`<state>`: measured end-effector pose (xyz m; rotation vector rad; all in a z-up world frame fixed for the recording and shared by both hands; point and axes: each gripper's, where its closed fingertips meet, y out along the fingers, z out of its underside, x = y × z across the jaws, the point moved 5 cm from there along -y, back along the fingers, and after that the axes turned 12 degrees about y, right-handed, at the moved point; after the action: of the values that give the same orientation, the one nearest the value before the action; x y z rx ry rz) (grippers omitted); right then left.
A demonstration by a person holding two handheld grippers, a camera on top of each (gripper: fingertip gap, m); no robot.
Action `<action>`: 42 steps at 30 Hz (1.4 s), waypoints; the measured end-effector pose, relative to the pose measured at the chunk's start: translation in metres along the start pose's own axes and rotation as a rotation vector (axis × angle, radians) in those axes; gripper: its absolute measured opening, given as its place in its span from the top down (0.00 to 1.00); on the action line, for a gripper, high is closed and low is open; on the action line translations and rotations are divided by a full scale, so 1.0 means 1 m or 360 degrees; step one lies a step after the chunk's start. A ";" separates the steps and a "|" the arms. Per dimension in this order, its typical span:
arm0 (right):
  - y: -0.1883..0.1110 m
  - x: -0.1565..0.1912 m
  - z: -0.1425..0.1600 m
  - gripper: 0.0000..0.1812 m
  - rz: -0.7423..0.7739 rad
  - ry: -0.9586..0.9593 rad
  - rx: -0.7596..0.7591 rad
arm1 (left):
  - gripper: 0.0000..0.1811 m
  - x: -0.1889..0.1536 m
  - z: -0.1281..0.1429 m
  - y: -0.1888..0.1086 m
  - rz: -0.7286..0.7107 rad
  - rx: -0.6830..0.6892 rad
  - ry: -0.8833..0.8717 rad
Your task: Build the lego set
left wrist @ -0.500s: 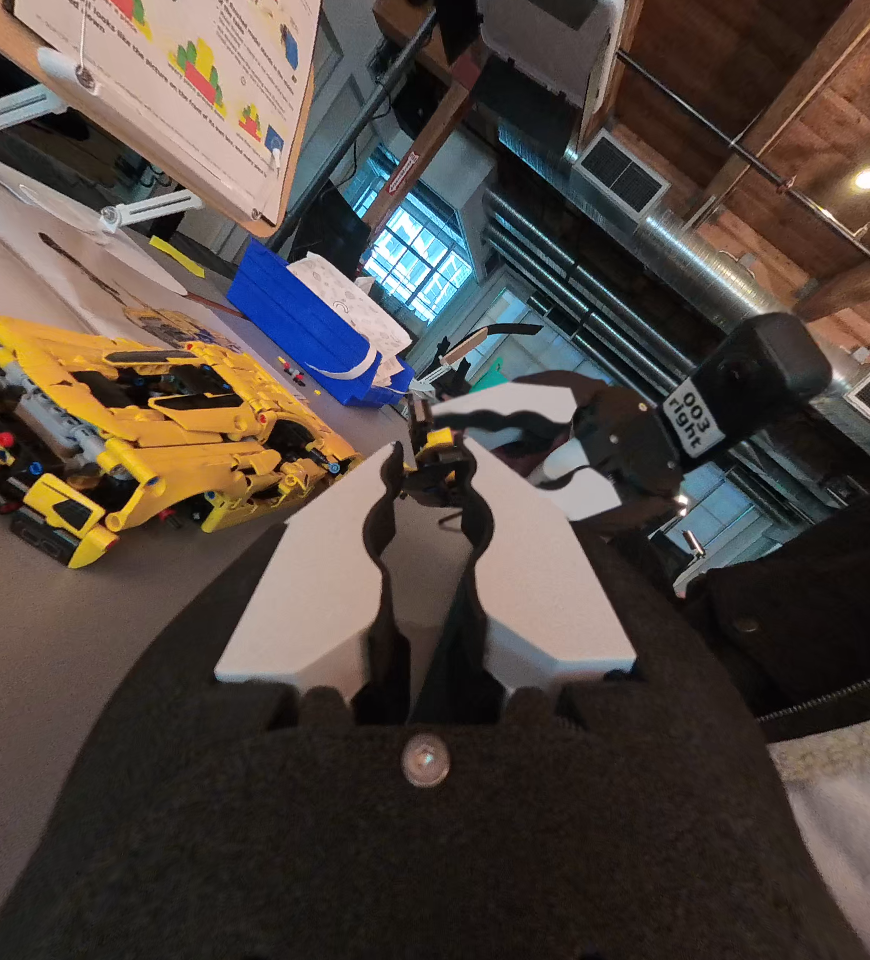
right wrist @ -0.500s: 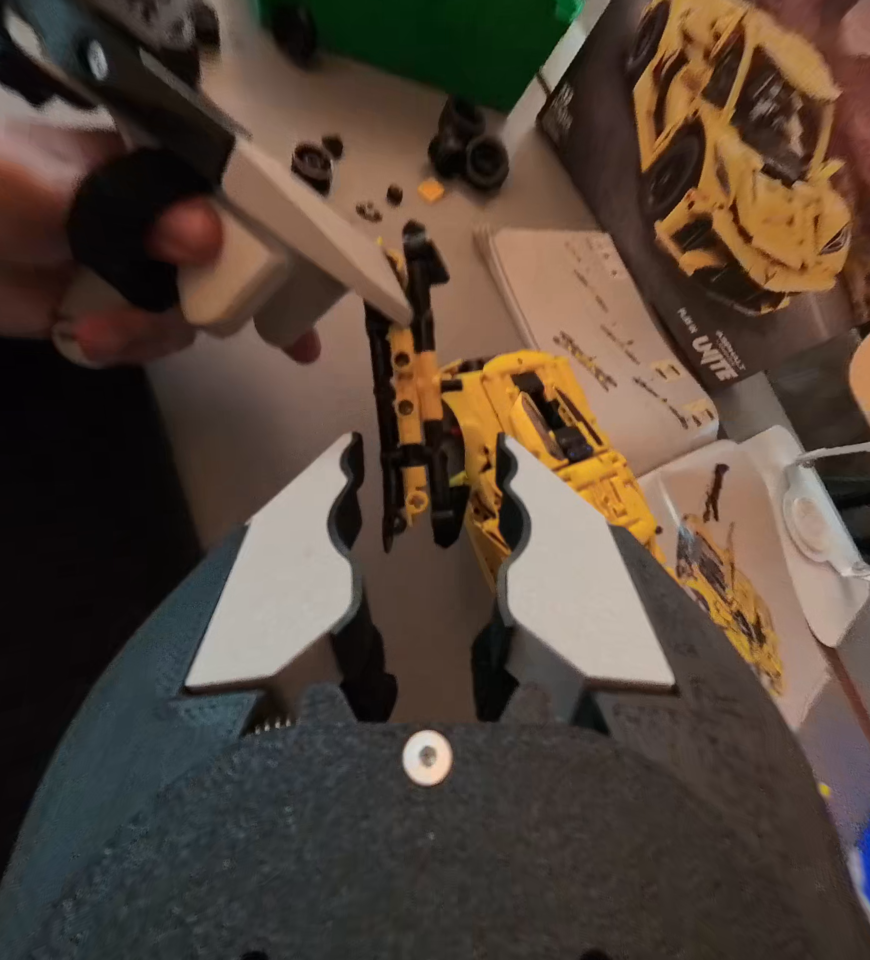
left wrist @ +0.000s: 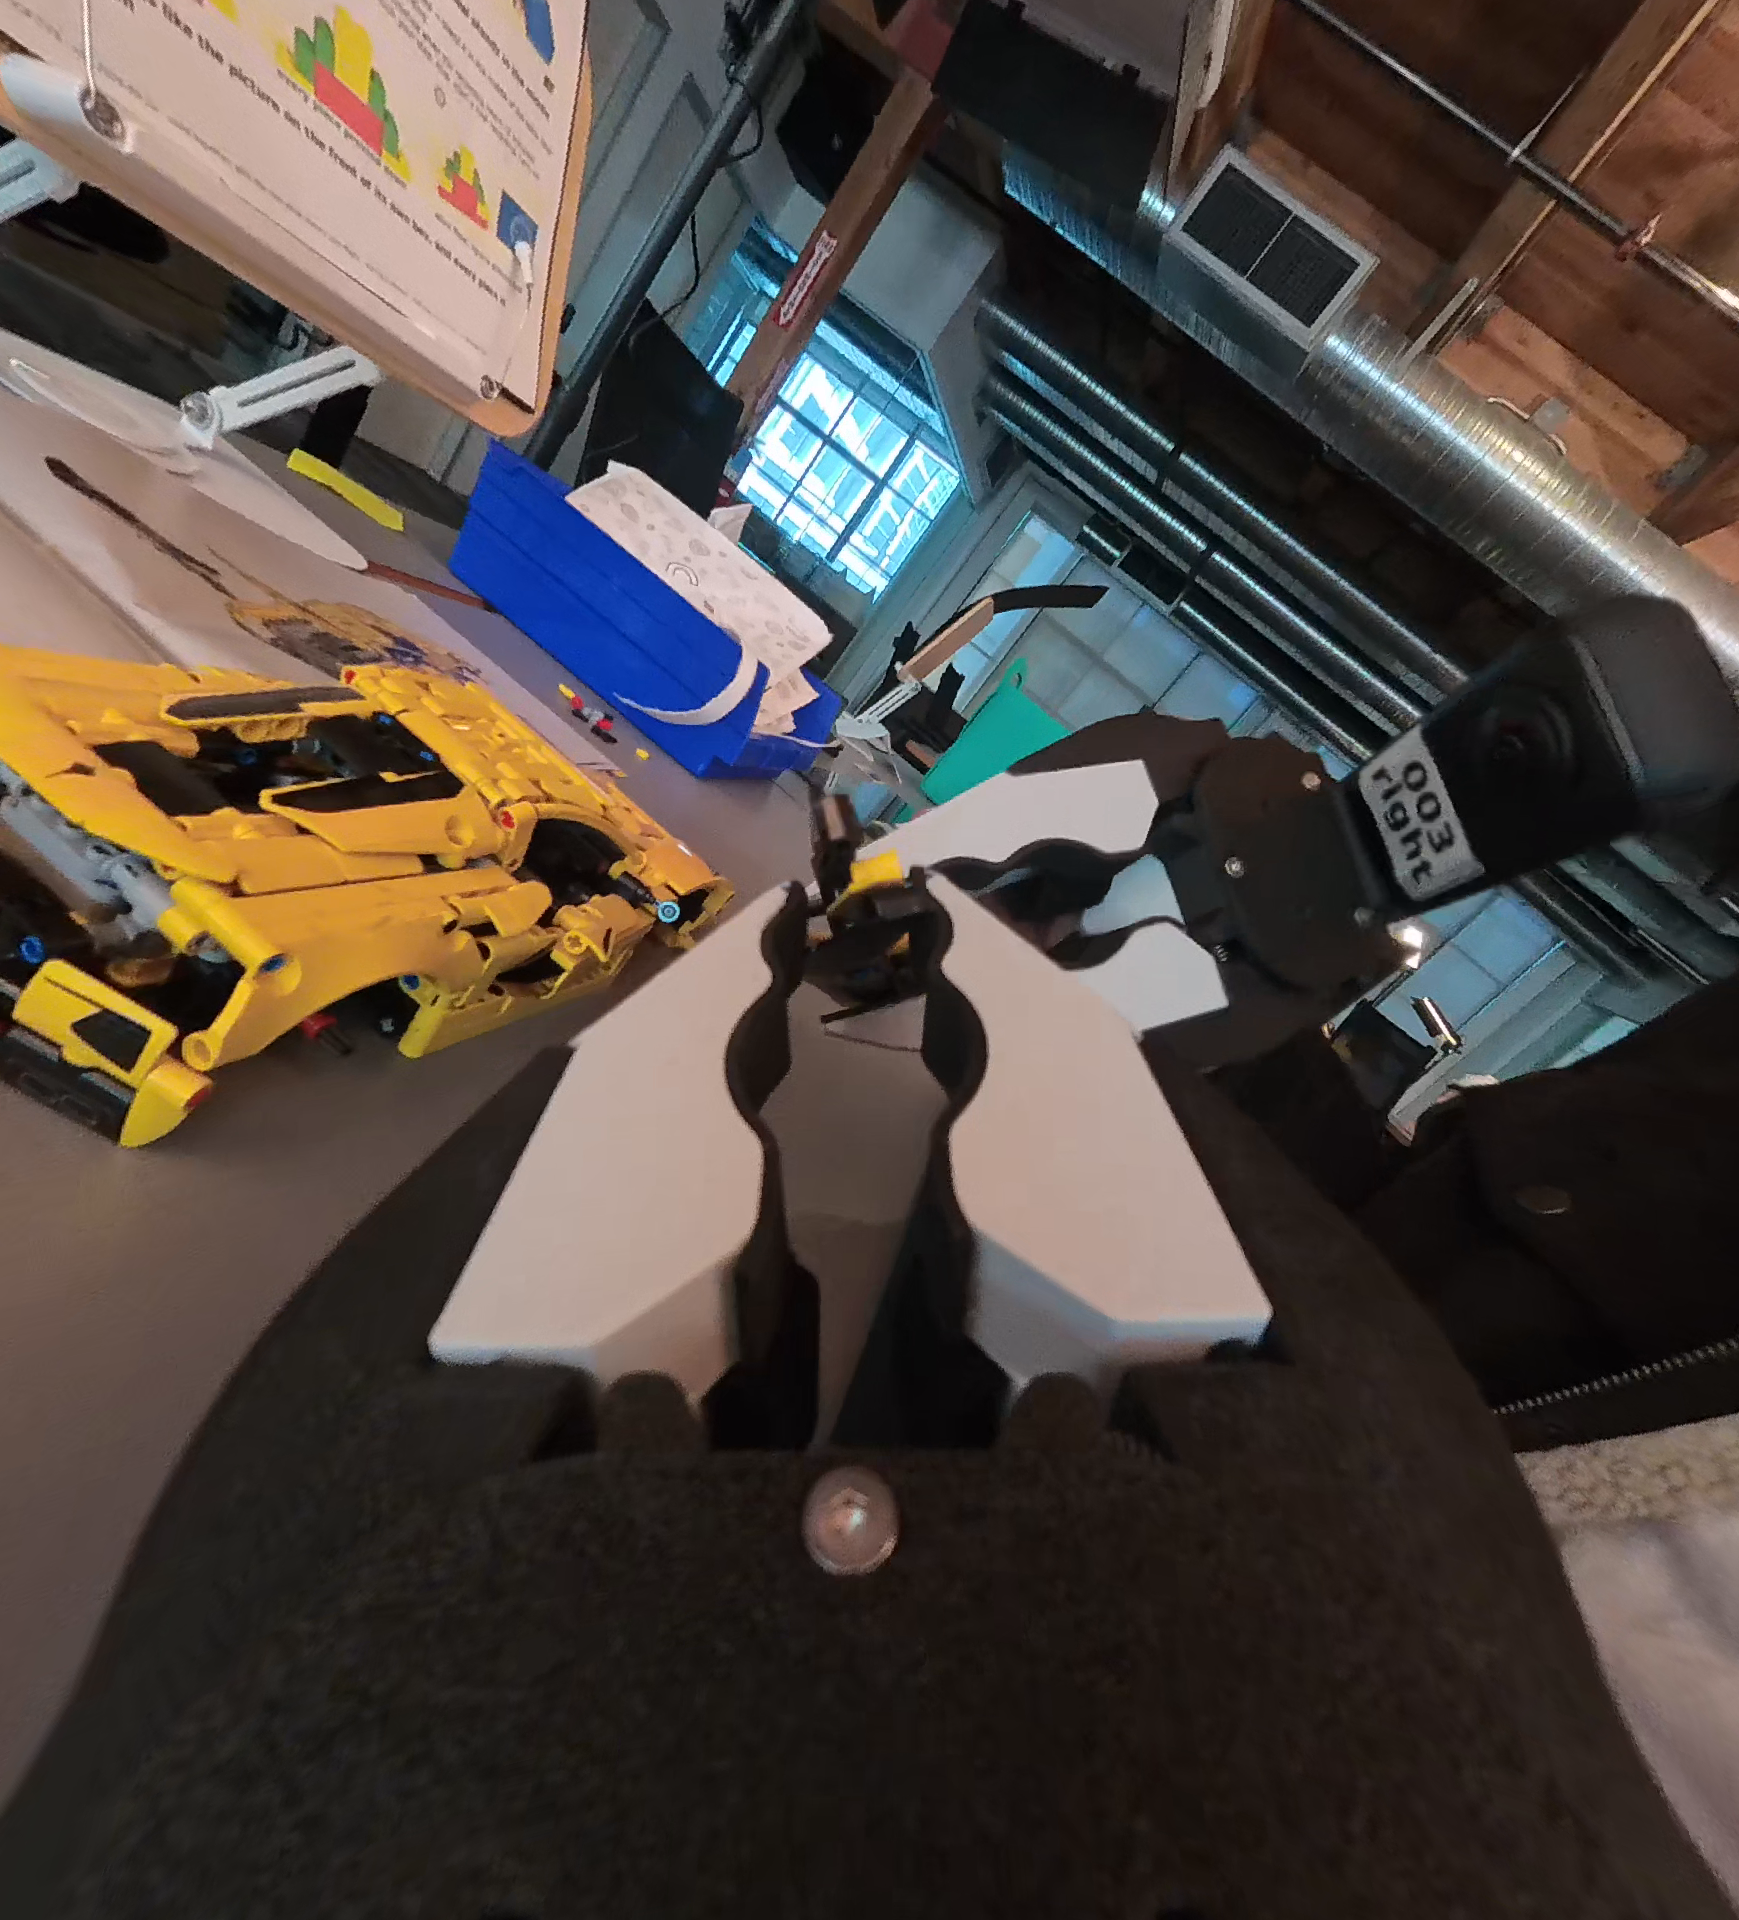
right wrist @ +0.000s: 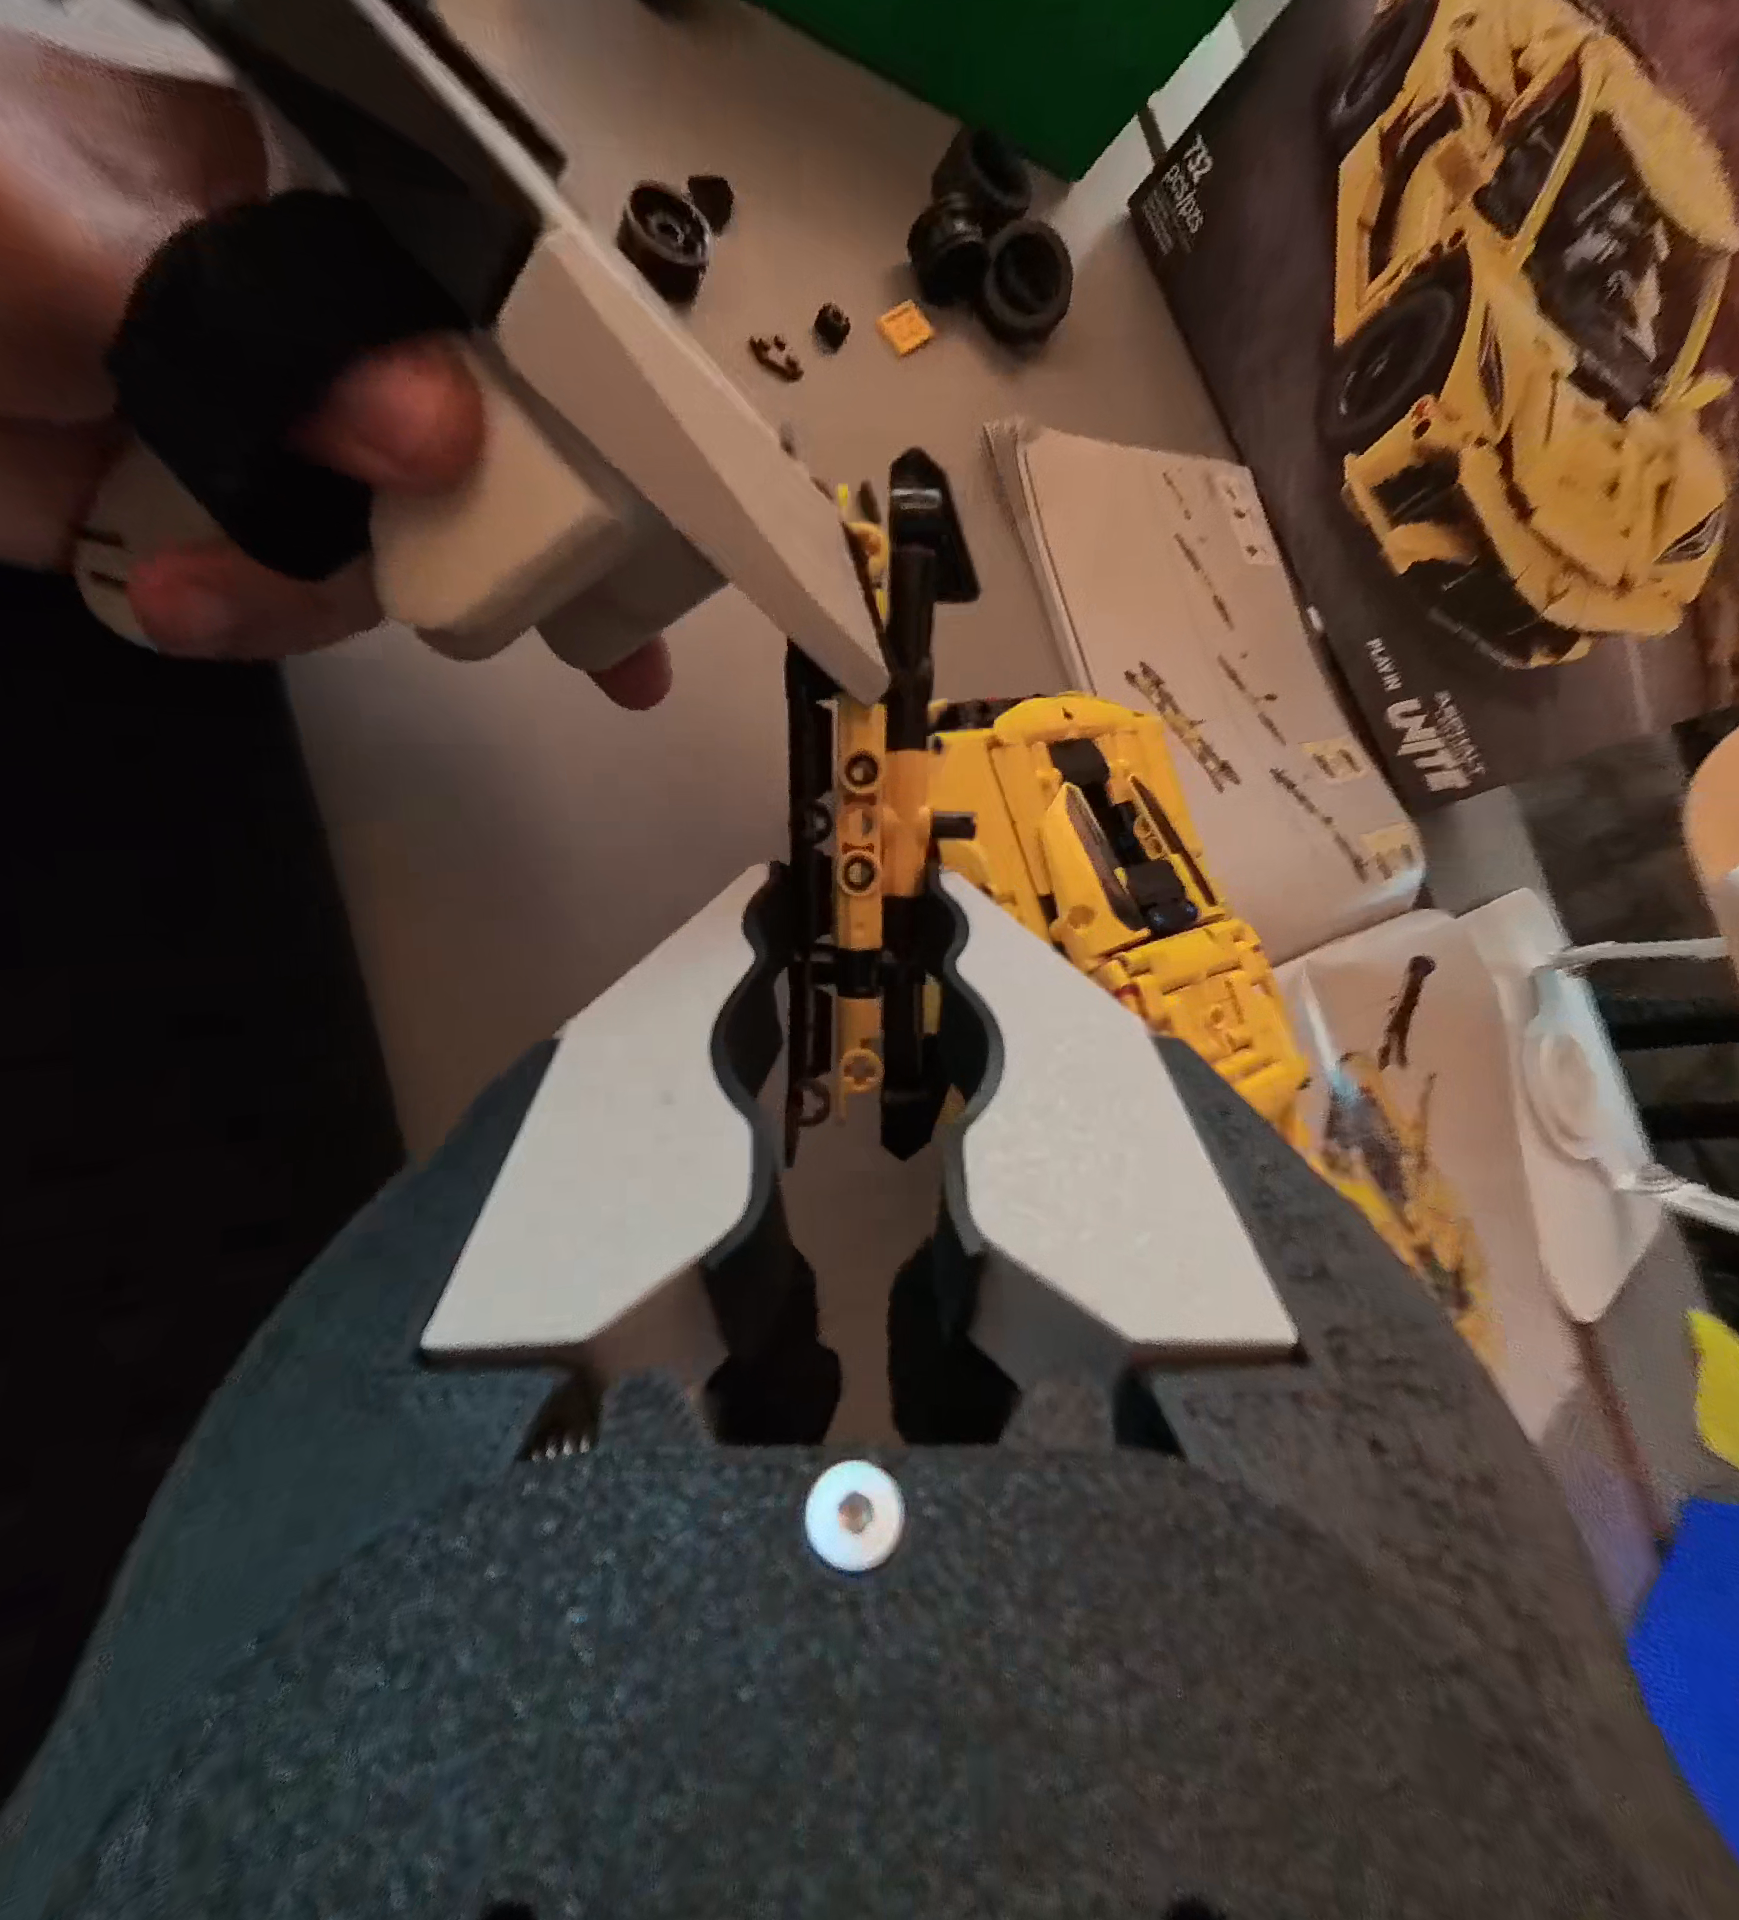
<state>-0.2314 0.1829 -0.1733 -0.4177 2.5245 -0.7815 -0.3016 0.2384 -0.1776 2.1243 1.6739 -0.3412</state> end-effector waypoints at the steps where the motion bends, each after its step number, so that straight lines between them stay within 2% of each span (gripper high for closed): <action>1: -0.001 0.000 -0.002 0.86 -0.0031 0.0064 -0.0031 | 0.90 0.000 -0.001 -0.001 0.0002 -0.0019 0.0000; 3: -0.005 0.002 -0.007 0.84 -0.0070 0.0105 -0.0079 | 0.90 0.003 -0.001 -0.003 -0.0025 -0.0015 -0.0022; 4: -0.008 0.001 -0.011 0.77 -0.0037 0.0086 -0.0114 | 0.90 0.005 -0.001 -0.003 -0.0044 -0.0005 -0.0021; 7: -0.010 0.004 -0.021 0.75 0.0058 -0.0031 -0.0164 | 0.90 0.003 0.000 -0.001 -0.0049 0.0016 0.0007; 10: -0.001 0.009 -0.022 0.77 0.0028 -0.0076 -0.0140 | 0.90 0.001 0.000 -0.001 -0.0027 0.0013 0.0021; 12: 0.003 0.008 -0.020 0.86 0.0037 -0.0100 -0.0121 | 0.90 -0.001 -0.001 -0.001 -0.0007 0.0000 0.0027; 16: 0.003 0.004 -0.016 0.87 0.0031 -0.0240 -0.0155 | 0.89 -0.001 0.000 0.000 0.0008 0.0023 0.0016; 19: 0.015 -0.007 0.009 0.87 0.0060 -0.0327 -0.0020 | 0.83 0.011 -0.003 -0.008 -0.0117 0.0008 0.0009; 22: 0.031 -0.017 0.048 0.87 0.0148 -0.0452 0.0135 | 0.82 0.030 -0.012 -0.028 -0.0308 0.0011 0.0051; 25: 0.044 -0.025 0.073 0.86 0.0383 -0.0806 0.0235 | 0.83 0.040 -0.022 -0.042 -0.0442 -0.0084 0.0100; 28: 0.047 -0.022 0.079 0.86 0.0495 -0.1105 0.0171 | 0.83 0.039 -0.021 -0.040 -0.0419 -0.0093 0.0087; 32: 0.040 -0.021 0.080 0.86 0.0330 -0.0893 0.0207 | 0.83 0.035 -0.015 -0.031 -0.0371 -0.0017 0.0110; 37: 0.039 -0.013 0.092 0.87 0.0259 -0.0895 0.0275 | 0.83 0.031 -0.009 -0.022 -0.0327 0.0081 0.0151; 42: 0.039 -0.014 0.091 0.86 0.0246 -0.0828 0.0279 | 0.83 0.031 -0.004 -0.016 -0.0343 0.0165 0.0180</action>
<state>-0.1785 0.1782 -0.2579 -0.3120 1.9629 -0.7173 -0.3099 0.2703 -0.1903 2.0735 1.9974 -0.3850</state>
